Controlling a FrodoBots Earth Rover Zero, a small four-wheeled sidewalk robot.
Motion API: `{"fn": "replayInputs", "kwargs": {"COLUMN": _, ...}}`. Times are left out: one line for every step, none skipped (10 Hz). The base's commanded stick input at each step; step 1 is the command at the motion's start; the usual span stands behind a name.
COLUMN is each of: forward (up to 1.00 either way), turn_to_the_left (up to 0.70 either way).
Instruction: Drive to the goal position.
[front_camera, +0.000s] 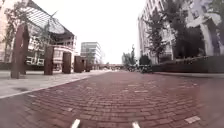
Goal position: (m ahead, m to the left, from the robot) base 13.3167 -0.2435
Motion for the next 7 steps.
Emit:
{"fn": "replayInputs", "kwargs": {"forward": 0.70, "turn_to_the_left": 0.00}}
{"fn": "replayInputs", "kwargs": {"forward": 0.70, "turn_to_the_left": 0.00}}
{"fn": "replayInputs", "kwargs": {"forward": 0.70, "turn_to_the_left": 0.00}}
{"fn": "replayInputs", "kwargs": {"forward": 0.70, "turn_to_the_left": 0.00}}
{"fn": "replayInputs", "kwargs": {"forward": 0.70, "turn_to_the_left": 0.00}}
{"fn": "replayInputs", "kwargs": {"forward": 0.70, "turn_to_the_left": 0.00}}
{"fn": "replayInputs", "kwargs": {"forward": 0.70, "turn_to_the_left": 0.00}}
